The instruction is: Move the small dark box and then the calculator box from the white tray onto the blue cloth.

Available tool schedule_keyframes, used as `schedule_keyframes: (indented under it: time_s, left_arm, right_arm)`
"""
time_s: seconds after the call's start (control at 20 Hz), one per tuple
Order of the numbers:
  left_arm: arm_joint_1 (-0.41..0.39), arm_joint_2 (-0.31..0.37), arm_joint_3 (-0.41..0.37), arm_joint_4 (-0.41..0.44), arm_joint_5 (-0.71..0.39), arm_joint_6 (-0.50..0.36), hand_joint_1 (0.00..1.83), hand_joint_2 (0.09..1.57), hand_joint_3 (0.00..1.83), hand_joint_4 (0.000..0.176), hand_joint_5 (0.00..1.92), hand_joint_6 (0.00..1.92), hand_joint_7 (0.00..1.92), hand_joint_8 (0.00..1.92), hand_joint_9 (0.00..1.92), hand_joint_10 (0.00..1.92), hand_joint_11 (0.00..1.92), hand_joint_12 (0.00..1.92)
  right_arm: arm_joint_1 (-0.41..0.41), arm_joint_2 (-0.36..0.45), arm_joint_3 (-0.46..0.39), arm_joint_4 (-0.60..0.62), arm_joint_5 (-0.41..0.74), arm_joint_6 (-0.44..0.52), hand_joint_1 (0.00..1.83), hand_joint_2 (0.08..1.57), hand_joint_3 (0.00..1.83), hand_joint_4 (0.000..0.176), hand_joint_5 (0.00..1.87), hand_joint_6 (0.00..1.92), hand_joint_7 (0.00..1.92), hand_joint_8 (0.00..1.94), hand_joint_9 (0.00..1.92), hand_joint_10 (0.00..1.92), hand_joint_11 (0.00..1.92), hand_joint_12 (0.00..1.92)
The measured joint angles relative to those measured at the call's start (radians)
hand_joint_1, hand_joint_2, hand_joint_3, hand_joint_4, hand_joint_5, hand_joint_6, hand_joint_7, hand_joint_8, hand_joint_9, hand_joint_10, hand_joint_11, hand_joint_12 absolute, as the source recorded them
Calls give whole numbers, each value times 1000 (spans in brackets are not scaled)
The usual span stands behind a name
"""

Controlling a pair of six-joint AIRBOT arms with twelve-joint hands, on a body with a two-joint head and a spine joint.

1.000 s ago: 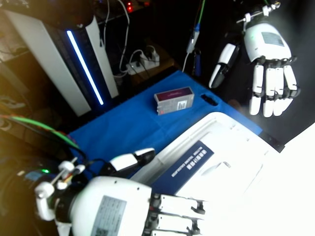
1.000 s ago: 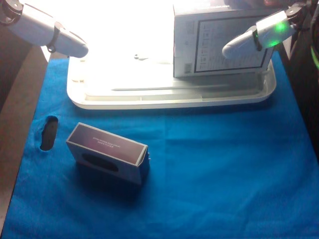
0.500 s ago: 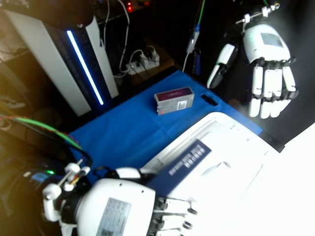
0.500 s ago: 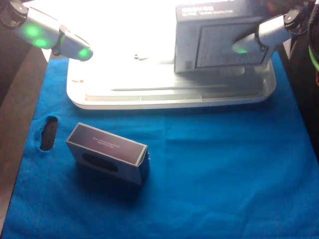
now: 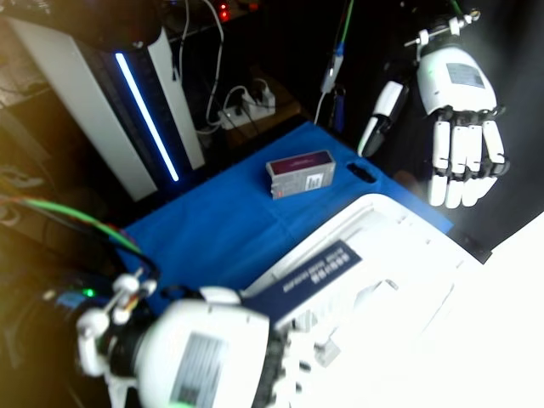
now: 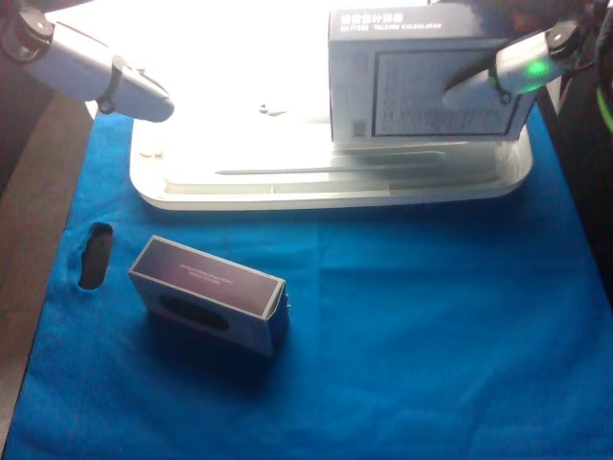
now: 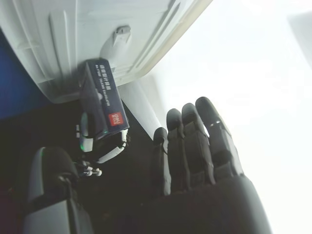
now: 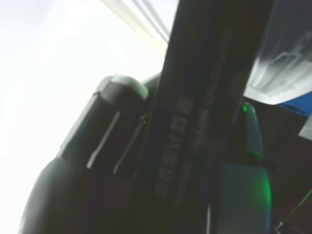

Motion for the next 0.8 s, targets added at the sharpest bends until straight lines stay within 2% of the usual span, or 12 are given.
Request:
schedule_keyframes:
  time_s: [0.05, 0.15, 0.2, 0.25, 0.3, 0.35, 0.4, 0.45, 0.5, 0.55, 0.65, 0.8]
  left_arm:
    - [13, 0, 0, -34, 2, 21, 699, 908, 0, 79, 206, 3, 346, 4, 316, 7, 0, 925]
    - [29, -2, 13, -55, 6, 33, 709, 904, 0, 55, 192, 1, 343, 1, 327, 9, 0, 910]
    - [36, -2, 13, -74, 15, 35, 707, 909, 0, 53, 182, 0, 335, 0, 320, 4, 0, 902]
    - [38, -2, 14, -76, 15, 35, 703, 919, 4, 53, 182, 1, 341, 3, 316, 2, 0, 903]
    - [41, -2, 14, -80, 16, 37, 698, 923, 6, 45, 181, 0, 340, 2, 311, 0, 0, 903]
    - [54, -2, 14, -122, 15, 58, 694, 923, 4, 34, 183, 1, 337, 1, 311, 0, 0, 887]
    - [69, -2, 14, -162, 12, 79, 708, 925, 4, 32, 192, 4, 339, 1, 313, 1, 0, 886]
    - [85, -2, 14, -200, 10, 98, 713, 922, 2, 38, 199, 5, 346, 3, 320, 3, 0, 913]
    - [99, -2, 15, -218, 12, 113, 723, 922, 1, 44, 199, 3, 340, 0, 317, 2, 0, 899]
    - [101, -4, 18, -223, 14, 116, 744, 938, 8, 42, 197, 1, 339, 0, 311, 0, 0, 898]
    - [100, -5, 26, -246, 13, 119, 738, 946, 5, 55, 196, 0, 322, 1, 280, 3, 0, 809]
    - [112, -14, 27, -264, 7, 122, 719, 937, 0, 48, 183, 3, 337, 8, 291, 9, 0, 771]
  right_arm:
    - [1, 10, 0, -2, 21, 30, 1095, 1234, 0, 0, 753, 1312, 1032, 1136, 1032, 1619, 1038, 1833]
    - [1, 29, 0, -16, 59, 85, 1104, 1223, 0, 0, 774, 1283, 995, 1254, 1062, 1673, 1078, 1809]
    - [1, 44, -16, -20, 68, 86, 1099, 1228, 1, 0, 766, 1295, 967, 1232, 1047, 1626, 1078, 1735]
    - [3, 59, -31, -26, 77, 87, 1096, 1233, 1, 0, 758, 1306, 905, 1187, 1000, 1631, 1051, 1741]
    - [5, 69, -43, -36, 84, 87, 1096, 1237, 1, 0, 751, 1316, 887, 1235, 994, 1703, 1061, 1801]
    - [5, 82, -61, -35, 101, 87, 1100, 1233, 0, 0, 759, 1304, 862, 1295, 965, 1713, 1037, 1836]
    - [7, 89, -72, -38, 112, 88, 1099, 1228, 0, 0, 768, 1290, 853, 1259, 950, 1663, 1013, 1816]
    - [9, 96, -81, -43, 118, 88, 1103, 1221, 0, 0, 779, 1273, 856, 1279, 941, 1685, 1007, 1836]
    - [9, 106, -93, -44, 130, 88, 1105, 1222, 0, 0, 777, 1278, 861, 1326, 949, 1719, 1017, 1858]
    - [11, 124, -115, -50, 135, 88, 1110, 1213, 0, 0, 794, 1252, 864, 1338, 939, 1739, 989, 1866]
    - [11, 148, -153, -55, 152, 88, 1107, 1218, 0, 0, 784, 1267, 933, 1332, 1004, 1692, 999, 1836]
    - [11, 169, -197, -97, 172, 89, 1122, 1194, 0, 0, 830, 1201, 982, 1304, 1037, 1681, 1018, 1867]
